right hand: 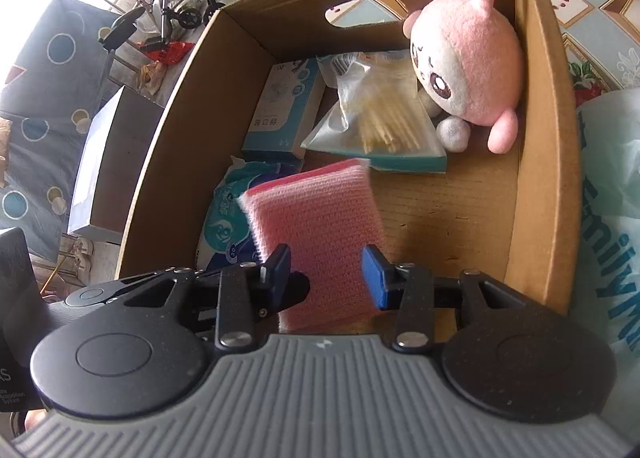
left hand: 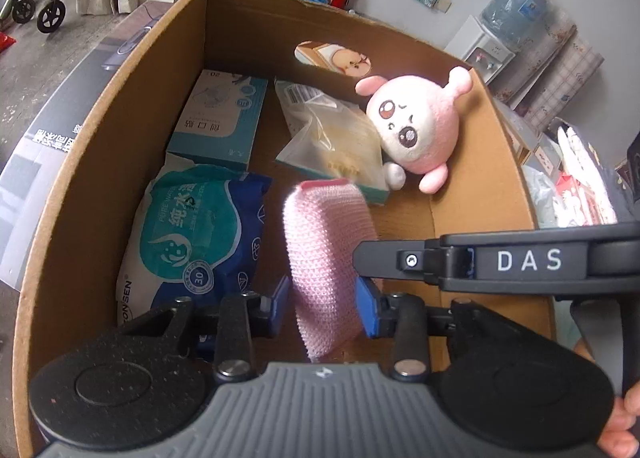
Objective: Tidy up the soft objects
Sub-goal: 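Carry the pink cloth with the right gripper into the cardboard box, then lower the pink cloth beside the wet-wipes pack and open the right gripper, then withdraw the right tool from the box back over the packages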
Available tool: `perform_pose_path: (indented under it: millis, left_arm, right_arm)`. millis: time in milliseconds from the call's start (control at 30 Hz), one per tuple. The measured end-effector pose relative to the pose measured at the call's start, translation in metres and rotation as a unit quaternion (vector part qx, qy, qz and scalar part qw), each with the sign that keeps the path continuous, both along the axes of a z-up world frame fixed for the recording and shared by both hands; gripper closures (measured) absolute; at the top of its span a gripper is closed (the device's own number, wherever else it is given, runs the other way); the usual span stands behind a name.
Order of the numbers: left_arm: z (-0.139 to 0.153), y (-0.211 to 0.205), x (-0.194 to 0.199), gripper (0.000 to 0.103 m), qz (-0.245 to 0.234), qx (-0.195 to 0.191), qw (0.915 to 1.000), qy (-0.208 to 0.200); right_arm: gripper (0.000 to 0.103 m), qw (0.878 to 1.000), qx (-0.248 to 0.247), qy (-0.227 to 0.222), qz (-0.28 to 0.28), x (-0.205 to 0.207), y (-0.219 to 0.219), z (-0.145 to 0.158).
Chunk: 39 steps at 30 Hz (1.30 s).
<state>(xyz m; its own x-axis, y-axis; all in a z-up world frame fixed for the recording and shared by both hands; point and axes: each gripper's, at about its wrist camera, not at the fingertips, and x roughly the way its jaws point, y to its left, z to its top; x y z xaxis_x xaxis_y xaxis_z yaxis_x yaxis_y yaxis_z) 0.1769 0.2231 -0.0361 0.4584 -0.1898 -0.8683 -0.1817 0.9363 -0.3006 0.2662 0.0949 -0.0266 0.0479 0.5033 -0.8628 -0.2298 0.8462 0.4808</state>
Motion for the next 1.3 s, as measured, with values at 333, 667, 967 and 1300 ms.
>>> perform_pose_path:
  millis: [333, 667, 967, 1300]
  left_arm:
    - [-0.018, 0.004, 0.018, 0.066, 0.020, 0.040, 0.9989, 0.017]
    - [0.000, -0.016, 0.000, 0.055, -0.047, 0.058, 0.9972, 0.009]
    - [-0.008, -0.052, -0.011, 0.053, -0.147, 0.099, 0.9839, 0.022]
    - [-0.019, -0.054, -0.001, 0.053, -0.145, 0.136, 0.9794, 0.036]
  right_arm:
    - [0.062, 0.999, 0.012, 0.018, -0.031, 0.013, -0.003, -0.019]
    - [0.054, 0.999, 0.016, 0.019, -0.042, 0.026, 0.001, -0.026]
    - [0.034, 0.999, -0.016, 0.039, -0.021, 0.035, 0.019, -0.040]
    - [0.030, 0.994, 0.007, 0.096, -0.059, 0.043, 0.016, -0.069]
